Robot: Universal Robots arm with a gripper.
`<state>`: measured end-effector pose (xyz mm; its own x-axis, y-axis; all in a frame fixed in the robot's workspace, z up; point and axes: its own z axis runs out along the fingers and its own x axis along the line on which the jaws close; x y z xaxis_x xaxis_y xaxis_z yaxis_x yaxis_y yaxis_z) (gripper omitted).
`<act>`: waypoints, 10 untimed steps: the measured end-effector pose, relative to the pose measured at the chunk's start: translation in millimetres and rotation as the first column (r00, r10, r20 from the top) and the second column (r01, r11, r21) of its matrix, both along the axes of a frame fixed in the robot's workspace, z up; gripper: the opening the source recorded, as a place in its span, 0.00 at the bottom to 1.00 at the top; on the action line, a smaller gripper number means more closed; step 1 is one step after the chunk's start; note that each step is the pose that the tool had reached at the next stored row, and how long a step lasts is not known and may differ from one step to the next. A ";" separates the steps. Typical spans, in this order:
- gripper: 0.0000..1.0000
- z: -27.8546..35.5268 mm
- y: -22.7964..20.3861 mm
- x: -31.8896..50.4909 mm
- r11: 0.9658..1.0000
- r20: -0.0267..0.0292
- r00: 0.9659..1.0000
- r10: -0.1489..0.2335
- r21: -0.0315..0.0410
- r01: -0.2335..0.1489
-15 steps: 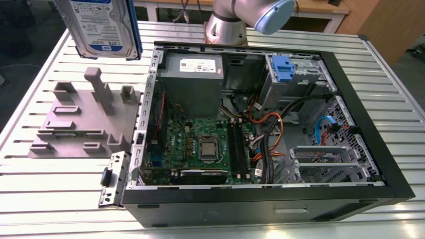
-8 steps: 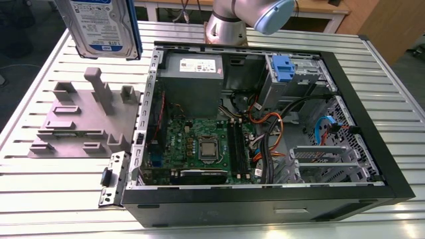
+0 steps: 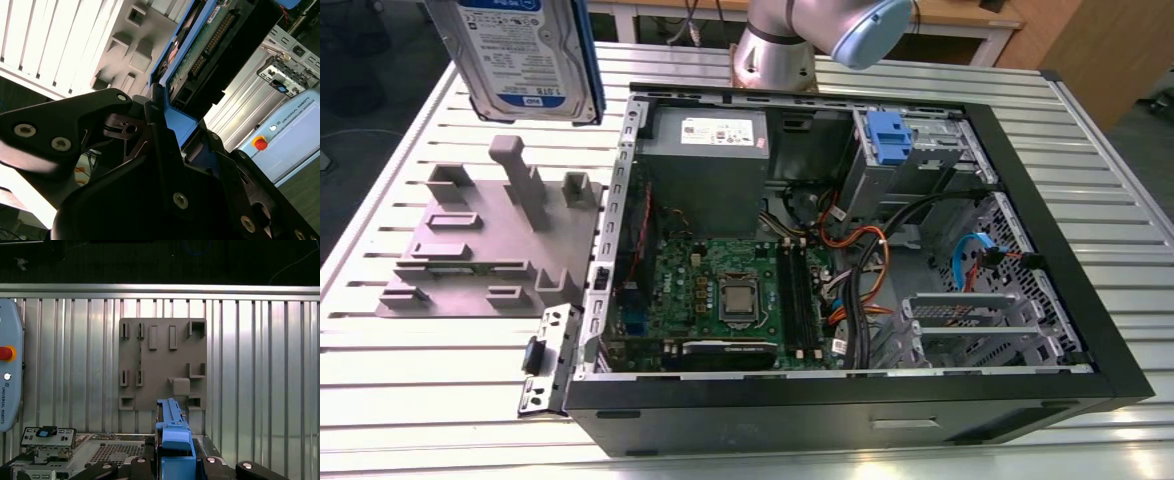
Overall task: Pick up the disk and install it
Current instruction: 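Pick up the disk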
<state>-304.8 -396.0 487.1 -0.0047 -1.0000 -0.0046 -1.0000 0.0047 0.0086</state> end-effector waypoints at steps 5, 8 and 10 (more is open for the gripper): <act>0.36 0.0 -5.7 0.6 1.000 0.000 1.000 0.000 -0.002 0.000; 0.36 -0.1 -6.5 4.9 1.000 0.000 1.000 0.000 -0.002 0.000; 0.36 -0.2 -6.7 9.1 1.000 0.000 1.000 0.000 -0.002 0.000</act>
